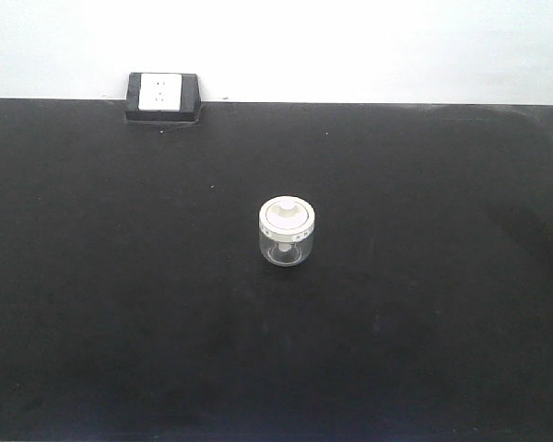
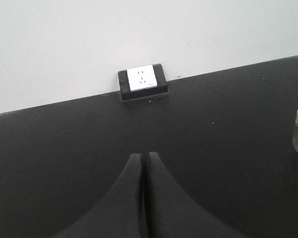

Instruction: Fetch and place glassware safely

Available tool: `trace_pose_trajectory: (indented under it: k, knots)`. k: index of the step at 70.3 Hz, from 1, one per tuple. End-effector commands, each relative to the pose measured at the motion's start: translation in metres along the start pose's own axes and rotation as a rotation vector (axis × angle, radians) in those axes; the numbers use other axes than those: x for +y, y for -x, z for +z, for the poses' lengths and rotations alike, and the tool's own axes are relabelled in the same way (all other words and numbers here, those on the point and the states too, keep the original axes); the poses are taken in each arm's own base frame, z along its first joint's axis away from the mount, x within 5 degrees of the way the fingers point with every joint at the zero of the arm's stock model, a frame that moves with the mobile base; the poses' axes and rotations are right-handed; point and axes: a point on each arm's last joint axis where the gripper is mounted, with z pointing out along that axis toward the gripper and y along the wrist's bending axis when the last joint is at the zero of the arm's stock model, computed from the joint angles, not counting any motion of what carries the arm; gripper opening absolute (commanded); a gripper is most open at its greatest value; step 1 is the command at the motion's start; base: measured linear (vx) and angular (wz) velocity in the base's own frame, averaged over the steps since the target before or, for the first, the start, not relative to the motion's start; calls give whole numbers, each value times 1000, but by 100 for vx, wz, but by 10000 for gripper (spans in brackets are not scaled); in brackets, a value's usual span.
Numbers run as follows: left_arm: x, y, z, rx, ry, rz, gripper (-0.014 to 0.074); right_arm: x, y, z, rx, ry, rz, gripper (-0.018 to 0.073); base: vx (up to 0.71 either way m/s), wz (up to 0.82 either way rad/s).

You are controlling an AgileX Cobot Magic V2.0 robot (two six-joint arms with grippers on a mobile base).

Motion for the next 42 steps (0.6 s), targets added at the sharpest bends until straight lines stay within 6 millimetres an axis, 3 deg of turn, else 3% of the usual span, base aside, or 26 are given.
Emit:
trace_pose_trajectory:
  k: [1, 20, 31, 42]
  knots:
    - [1, 17, -4, -112, 0, -31, -7, 0, 10, -1, -32, 8, -9, -4, 0, 0]
    - [3, 14, -34, -98, 19, -92, -7, 0, 10, -1, -32, 8, -9, -4, 0, 0]
    - [1, 1, -53, -13, 10, -110, -7, 0, 10, -1, -32, 8, -9, -4, 0, 0]
    - [-3, -23, -64, -60, 14, -115, -7, 0, 10, -1, -32, 8, -9, -4, 0, 0]
